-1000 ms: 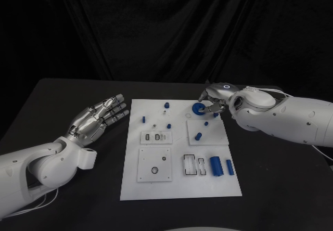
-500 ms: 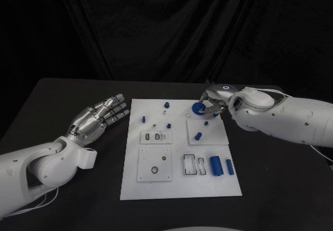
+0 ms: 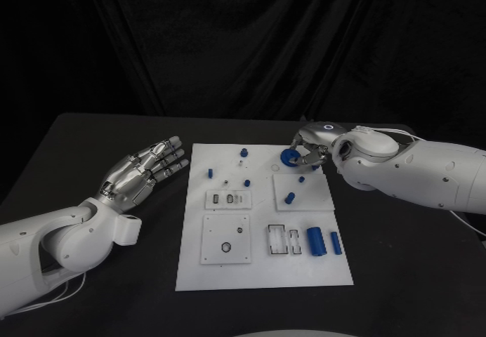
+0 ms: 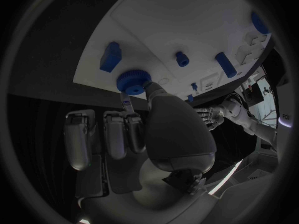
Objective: Assemble the parts on the task board
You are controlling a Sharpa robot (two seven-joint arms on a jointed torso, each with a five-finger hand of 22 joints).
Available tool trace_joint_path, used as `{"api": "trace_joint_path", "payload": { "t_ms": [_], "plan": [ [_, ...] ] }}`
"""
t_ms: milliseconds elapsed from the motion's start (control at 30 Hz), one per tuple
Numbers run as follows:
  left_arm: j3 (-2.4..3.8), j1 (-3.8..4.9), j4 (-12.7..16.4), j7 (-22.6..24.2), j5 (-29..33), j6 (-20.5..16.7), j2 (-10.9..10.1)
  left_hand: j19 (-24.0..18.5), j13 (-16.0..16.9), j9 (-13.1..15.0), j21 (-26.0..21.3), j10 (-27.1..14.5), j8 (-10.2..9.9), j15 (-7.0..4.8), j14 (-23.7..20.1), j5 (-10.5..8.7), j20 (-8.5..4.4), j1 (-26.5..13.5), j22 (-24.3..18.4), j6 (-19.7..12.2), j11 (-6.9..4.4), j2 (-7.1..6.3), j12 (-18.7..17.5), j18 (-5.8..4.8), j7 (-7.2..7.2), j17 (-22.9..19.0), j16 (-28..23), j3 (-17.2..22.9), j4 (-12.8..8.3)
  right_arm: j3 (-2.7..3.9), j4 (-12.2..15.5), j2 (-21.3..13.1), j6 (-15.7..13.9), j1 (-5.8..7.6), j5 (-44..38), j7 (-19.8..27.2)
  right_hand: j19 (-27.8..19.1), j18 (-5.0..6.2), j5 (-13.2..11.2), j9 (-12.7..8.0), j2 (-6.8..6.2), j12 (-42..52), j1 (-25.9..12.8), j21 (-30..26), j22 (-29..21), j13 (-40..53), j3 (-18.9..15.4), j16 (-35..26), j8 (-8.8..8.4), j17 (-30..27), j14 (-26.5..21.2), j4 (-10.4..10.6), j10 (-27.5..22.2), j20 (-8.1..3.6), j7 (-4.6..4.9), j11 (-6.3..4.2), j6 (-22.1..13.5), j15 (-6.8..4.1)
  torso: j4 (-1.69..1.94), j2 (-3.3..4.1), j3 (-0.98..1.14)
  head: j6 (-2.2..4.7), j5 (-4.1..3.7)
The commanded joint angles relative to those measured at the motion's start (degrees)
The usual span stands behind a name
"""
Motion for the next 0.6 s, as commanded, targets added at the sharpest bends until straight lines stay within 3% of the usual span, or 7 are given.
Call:
{"api": "trace_joint_path", "payload": {
  "t_ms": [33, 133, 167, 367, 600],
  "plan": [
    [0.03, -0.05, 0.0, 9.9, -0.1, 1.0, 0.1, 0.3, 0.1, 0.0, 0.4, 0.0, 0.1, 0.31, 0.2, 0.15, 0.12, 0.6, 0.1, 0.2, 0.22, 0.04, 0.2, -0.3, 1.63, 0.1, 0.2, 0.3, -0.1, -0.26, -0.2, 0.0, 1.6, -0.55, -0.4, -0.9, 5.8, -0.35, 1.7, 1.2, 0.39, 0.2, 1.2, -0.1, 14.9, 15.1, 0.7, 0.1, 0.87, 15.1, 6.0, -0.7, 6.1, 0.07, -0.98, -0.22, 1.9, -0.08, 0.0, -0.01, 0.01, -0.16, 0.07],
    [0.03, -0.06, 0.0, 9.9, -0.1, 1.0, 0.1, 0.3, 0.1, 0.0, 0.4, 0.0, 0.1, 0.31, 0.2, 0.15, 0.12, 0.6, 0.1, 0.2, 0.22, 0.04, 0.2, -0.3, 1.63, 0.1, 0.2, 0.3, -0.1, -0.26, -0.2, 0.0, 1.8, -0.58, -0.4, -0.8, 5.8, -0.34, 3.2, 2.1, 0.36, 0.2, 1.8, -0.1, 14.8, 15.1, 1.4, 0.1, 1.57, 15.1, 6.0, -1.6, 6.1, -0.22, -1.43, -0.61, 3.3, -0.42, 0.01, 0.0, 0.02, -0.12, 0.08],
    [0.03, -0.06, 0.0, 9.9, -0.1, 1.0, 0.1, 0.3, 0.1, 0.0, 0.4, 0.0, 0.1, 0.31, 0.2, 0.15, 0.12, 0.6, 0.1, 0.2, 0.22, 0.04, 0.2, -0.3, 1.63, 0.1, 0.2, 0.3, -0.1, -0.26, -0.2, 0.0, 2.0, -0.59, -0.4, -0.8, 5.8, -0.34, 5.2, 2.7, 0.28, 0.2, 2.0, -0.1, 14.9, 15.1, 2.0, 0.1, 1.87, 15.1, 6.0, -2.2, 6.1, -0.45, -1.57, -0.74, 3.8, -0.58, 0.01, 0.0, 0.02, -0.12, 0.08],
    [0.03, -0.06, 0.0, 9.9, -0.1, 1.1, 0.1, 0.3, 0.1, 0.0, 0.4, 0.0, 0.1, 0.33, 0.2, 0.15, 0.12, 0.6, 0.1, 0.1, 0.31, 0.04, 0.2, -0.34, 1.67, 0.1, 0.3, 0.4, -0.1, -0.26, -0.2, -0.1, 2.2, -0.62, -0.4, -0.6, 5.9, -0.37, 7.6, 3.8, 0.07, 0.2, 2.1, 0.0, 14.9, 15.1, 3.0, 0.1, 2.3, 15.1, 6.0, -3.2, 6.1, -0.61, -1.76, -0.9, 4.5, -0.73, -0.04, -0.02, -0.01, -0.12, 0.33],
    [0.03, -0.07, 0.1, 9.8, -0.1, 1.1, 0.0, 0.3, 0.1, 0.0, 0.4, 0.0, 0.1, 0.33, 0.2, 0.15, 0.12, 0.6, 0.1, 0.1, 0.31, 0.04, 0.2, -0.34, 1.67, 0.1, 0.3, 0.4, -0.1, -0.24, 0.3, -0.6, 0.4, -0.61, -0.4, 0.0, 6.0, -0.41, 8.8, 5.2, -0.1, 0.2, 1.8, 0.1, 15.0, 15.1, 3.4, 0.1, 3.34, 15.1, 6.0, -4.0, 6.1, -0.84, -2.2, -1.26, 5.4, -1.02, 0.01, -0.02, -0.01, -0.07, 0.56]
  ]
}}
